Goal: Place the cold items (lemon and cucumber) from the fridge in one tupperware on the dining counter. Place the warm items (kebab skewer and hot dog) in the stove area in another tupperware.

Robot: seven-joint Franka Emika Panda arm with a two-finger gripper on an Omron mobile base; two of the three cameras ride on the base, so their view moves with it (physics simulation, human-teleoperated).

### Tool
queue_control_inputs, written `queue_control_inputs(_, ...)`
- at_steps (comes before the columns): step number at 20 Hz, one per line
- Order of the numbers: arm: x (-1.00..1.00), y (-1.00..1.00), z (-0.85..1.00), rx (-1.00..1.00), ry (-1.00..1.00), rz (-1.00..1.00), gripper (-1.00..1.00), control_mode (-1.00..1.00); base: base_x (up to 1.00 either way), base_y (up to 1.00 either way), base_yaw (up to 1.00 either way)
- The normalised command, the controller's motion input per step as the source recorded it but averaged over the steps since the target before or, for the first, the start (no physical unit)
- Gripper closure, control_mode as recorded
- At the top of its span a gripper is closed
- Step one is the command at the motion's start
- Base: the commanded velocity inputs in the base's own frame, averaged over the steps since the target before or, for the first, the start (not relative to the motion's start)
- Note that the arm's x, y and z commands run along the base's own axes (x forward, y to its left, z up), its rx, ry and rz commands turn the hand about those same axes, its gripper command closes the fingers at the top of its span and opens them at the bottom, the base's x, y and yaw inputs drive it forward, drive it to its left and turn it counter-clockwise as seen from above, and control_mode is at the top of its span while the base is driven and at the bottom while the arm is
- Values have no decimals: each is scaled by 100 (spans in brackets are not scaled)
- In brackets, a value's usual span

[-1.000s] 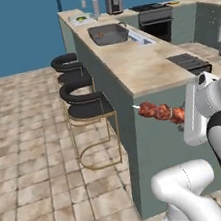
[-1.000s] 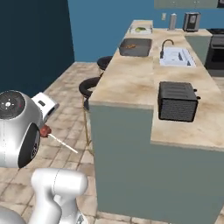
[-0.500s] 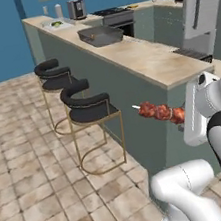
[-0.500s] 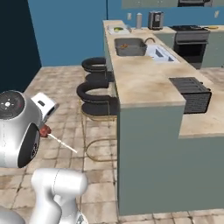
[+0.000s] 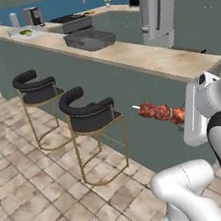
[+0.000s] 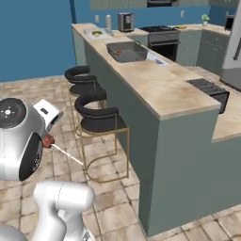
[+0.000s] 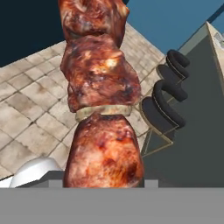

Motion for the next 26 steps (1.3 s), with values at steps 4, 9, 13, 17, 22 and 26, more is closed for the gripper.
queue_control_inputs(4, 0, 0, 0, 0, 0, 0, 100, 100, 38, 100, -45)
queue_control_inputs(9, 0, 0, 0, 0, 0, 0, 100, 100, 38, 100, -45)
queue_control_inputs(13, 0, 0, 0, 0, 0, 0, 100, 100, 38, 100, -45)
queue_control_inputs(17, 0, 0, 0, 0, 0, 0, 100, 100, 40, 100, -45)
queue_control_inputs(22, 0, 0, 0, 0, 0, 0, 100, 100, 39, 100, -44)
queue_control_inputs(26, 0, 0, 0, 0, 0, 0, 100, 100, 37, 100, -39)
